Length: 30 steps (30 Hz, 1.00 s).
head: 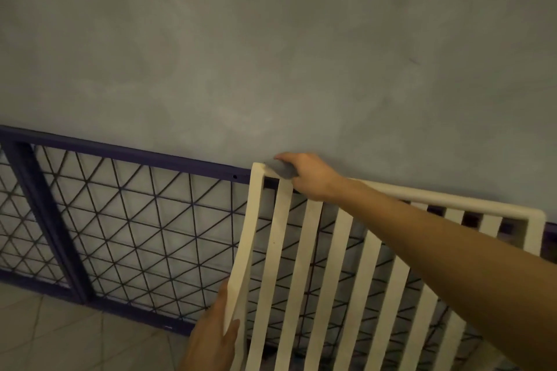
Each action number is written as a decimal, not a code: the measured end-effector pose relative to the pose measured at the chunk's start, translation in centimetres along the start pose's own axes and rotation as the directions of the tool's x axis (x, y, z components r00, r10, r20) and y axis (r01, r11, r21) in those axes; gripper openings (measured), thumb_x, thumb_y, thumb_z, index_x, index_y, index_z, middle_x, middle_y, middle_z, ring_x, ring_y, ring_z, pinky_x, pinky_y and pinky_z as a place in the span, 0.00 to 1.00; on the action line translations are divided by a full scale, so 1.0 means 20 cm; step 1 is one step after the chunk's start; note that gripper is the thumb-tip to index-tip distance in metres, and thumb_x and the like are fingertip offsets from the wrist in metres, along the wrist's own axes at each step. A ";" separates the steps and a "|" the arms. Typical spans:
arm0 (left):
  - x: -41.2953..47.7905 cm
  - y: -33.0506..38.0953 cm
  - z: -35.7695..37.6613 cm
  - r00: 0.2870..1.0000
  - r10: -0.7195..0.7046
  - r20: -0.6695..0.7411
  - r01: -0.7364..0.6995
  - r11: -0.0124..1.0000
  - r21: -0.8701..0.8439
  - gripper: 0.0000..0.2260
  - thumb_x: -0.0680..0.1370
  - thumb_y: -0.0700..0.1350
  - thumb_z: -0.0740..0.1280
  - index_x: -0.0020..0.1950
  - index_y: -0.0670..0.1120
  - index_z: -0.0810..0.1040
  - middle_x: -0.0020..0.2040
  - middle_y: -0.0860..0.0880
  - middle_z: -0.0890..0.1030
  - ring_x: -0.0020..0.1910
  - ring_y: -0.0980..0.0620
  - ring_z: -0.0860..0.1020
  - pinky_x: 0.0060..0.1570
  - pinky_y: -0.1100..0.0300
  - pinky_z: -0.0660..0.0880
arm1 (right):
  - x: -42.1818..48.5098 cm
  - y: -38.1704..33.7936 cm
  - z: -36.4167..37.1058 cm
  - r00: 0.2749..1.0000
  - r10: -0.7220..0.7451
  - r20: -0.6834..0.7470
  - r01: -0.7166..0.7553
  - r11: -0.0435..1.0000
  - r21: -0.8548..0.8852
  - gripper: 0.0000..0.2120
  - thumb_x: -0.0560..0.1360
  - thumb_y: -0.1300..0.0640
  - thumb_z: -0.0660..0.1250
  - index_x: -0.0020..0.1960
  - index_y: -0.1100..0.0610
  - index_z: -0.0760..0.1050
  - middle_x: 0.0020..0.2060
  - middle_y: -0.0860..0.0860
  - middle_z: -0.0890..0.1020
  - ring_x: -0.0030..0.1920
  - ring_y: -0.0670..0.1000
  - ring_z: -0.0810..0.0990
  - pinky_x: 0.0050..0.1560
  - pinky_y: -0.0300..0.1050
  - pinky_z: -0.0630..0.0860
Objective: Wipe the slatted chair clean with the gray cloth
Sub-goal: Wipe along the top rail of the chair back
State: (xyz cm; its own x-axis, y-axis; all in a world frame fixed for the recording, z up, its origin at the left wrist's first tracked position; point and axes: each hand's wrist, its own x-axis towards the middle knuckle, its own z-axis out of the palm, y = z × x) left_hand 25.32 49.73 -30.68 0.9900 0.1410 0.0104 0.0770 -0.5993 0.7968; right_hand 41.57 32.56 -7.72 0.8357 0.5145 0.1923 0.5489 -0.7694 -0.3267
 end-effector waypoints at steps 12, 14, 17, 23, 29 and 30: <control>0.29 0.28 -0.18 0.972 0.187 -0.143 -0.181 0.982 0.052 0.16 0.81 0.53 0.58 0.69 0.57 0.66 0.63 0.53 0.73 0.54 0.56 0.76 0.56 0.51 0.76 | 0.11 -0.08 0.18 0.992 0.014 -0.128 0.009 0.983 0.184 0.22 0.81 0.56 0.60 0.75 0.54 0.66 0.70 0.53 0.73 0.68 0.55 0.72 0.68 0.49 0.68; 0.45 0.46 -0.25 0.939 0.193 -0.285 -0.207 0.978 -0.019 0.17 0.83 0.50 0.56 0.72 0.52 0.67 0.64 0.51 0.72 0.58 0.52 0.75 0.58 0.52 0.73 | 0.12 -0.06 0.21 0.986 -0.026 -0.166 0.046 0.992 0.115 0.21 0.79 0.59 0.63 0.72 0.54 0.70 0.68 0.53 0.76 0.67 0.55 0.74 0.68 0.51 0.69; 0.65 0.69 -0.33 0.934 0.129 -0.334 -0.205 0.957 -0.204 0.15 0.84 0.47 0.54 0.68 0.47 0.72 0.59 0.51 0.75 0.59 0.52 0.73 0.55 0.58 0.69 | 0.11 -0.03 0.25 0.969 -0.113 -0.218 0.122 0.992 0.026 0.22 0.78 0.60 0.65 0.72 0.55 0.70 0.67 0.53 0.75 0.66 0.54 0.73 0.68 0.48 0.68; 0.74 0.83 -0.29 0.945 0.012 -0.327 -0.156 0.895 -0.418 0.15 0.84 0.46 0.52 0.63 0.45 0.74 0.57 0.46 0.77 0.56 0.49 0.73 0.50 0.63 0.67 | 0.09 -0.01 0.29 0.942 -0.080 -0.325 -0.006 0.967 -0.256 0.16 0.83 0.50 0.53 0.64 0.57 0.71 0.58 0.55 0.78 0.58 0.57 0.75 0.58 0.52 0.68; 0.82 0.82 -0.29 0.936 -0.081 -0.343 -0.090 0.886 -0.454 0.13 0.82 0.45 0.54 0.53 0.43 0.77 0.51 0.40 0.80 0.49 0.44 0.77 0.49 0.52 0.73 | 0.16 -0.07 0.22 0.975 0.012 -0.221 -0.120 0.868 -0.481 0.12 0.83 0.54 0.52 0.59 0.54 0.73 0.51 0.55 0.79 0.51 0.60 0.79 0.44 0.52 0.73; 0.84 0.83 -0.29 0.932 -0.086 -0.351 -0.069 0.911 -0.406 0.12 0.82 0.44 0.55 0.53 0.42 0.77 0.49 0.41 0.80 0.48 0.43 0.77 0.46 0.54 0.71 | 0.16 -0.06 0.24 0.969 -0.005 -0.248 -0.119 0.868 -0.482 0.12 0.83 0.54 0.53 0.58 0.55 0.73 0.50 0.55 0.80 0.50 0.60 0.80 0.44 0.52 0.73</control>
State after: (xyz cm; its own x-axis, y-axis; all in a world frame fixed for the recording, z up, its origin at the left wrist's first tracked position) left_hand 42.55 46.75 -13.73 0.8747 0.4596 0.1535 -0.0462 -0.2363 0.9706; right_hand 43.38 36.90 -11.08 0.8118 0.4084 0.4172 0.3868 -0.9115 0.1397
